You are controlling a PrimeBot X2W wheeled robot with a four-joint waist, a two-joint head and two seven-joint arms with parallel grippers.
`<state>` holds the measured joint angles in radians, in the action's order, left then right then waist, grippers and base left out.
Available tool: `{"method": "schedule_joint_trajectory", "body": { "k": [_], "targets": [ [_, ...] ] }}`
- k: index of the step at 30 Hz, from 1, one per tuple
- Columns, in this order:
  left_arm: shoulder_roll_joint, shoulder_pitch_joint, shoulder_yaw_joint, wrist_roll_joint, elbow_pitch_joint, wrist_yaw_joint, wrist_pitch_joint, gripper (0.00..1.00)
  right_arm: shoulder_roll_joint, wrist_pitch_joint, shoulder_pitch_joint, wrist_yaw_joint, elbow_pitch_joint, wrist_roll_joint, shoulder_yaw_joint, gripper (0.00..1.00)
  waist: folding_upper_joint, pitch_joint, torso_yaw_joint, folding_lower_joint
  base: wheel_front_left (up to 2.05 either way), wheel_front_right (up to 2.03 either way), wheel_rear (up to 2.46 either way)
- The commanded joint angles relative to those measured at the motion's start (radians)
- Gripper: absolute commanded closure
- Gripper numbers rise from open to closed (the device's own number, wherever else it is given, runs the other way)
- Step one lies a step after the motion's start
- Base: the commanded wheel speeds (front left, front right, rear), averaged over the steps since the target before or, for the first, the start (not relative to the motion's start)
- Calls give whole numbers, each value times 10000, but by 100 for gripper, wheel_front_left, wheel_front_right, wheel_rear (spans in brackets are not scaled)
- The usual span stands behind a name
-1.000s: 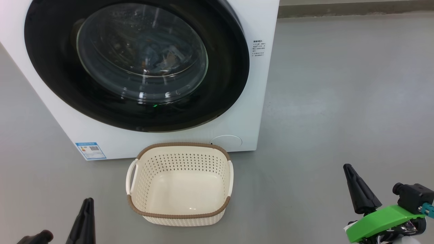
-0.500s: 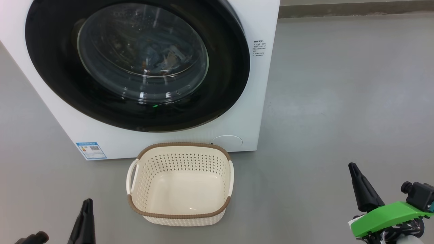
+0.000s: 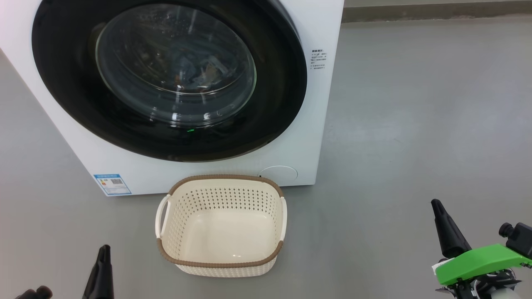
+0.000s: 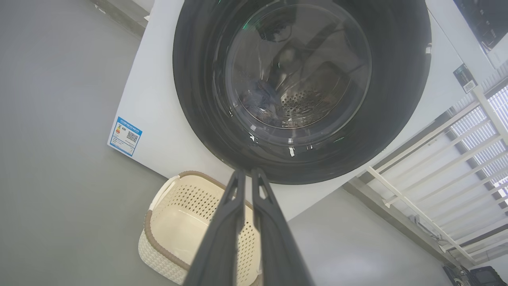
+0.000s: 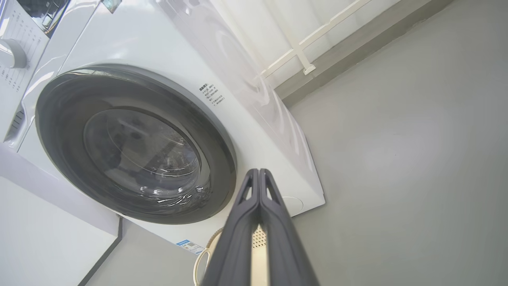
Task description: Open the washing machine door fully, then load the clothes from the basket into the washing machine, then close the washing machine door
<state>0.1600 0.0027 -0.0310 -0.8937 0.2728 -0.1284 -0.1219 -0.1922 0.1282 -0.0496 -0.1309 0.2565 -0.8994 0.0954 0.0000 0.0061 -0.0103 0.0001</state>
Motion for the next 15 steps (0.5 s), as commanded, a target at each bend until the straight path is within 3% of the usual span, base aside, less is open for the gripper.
{"method": "schedule_joint_trajectory", "body": {
  "k": [1,15],
  "targets": [
    [53,-474,221,-203,-210,-9,57,100,-93,-63,-347,1,-217,-315,-49,100,0,0,2,0,0,0,0],
    [-167,-596,458,-1534,-223,-11,498,100,175,-490,-390,1,-199,-1640,-411,100,0,-6,21,0,0,0,0]
  ]
}}
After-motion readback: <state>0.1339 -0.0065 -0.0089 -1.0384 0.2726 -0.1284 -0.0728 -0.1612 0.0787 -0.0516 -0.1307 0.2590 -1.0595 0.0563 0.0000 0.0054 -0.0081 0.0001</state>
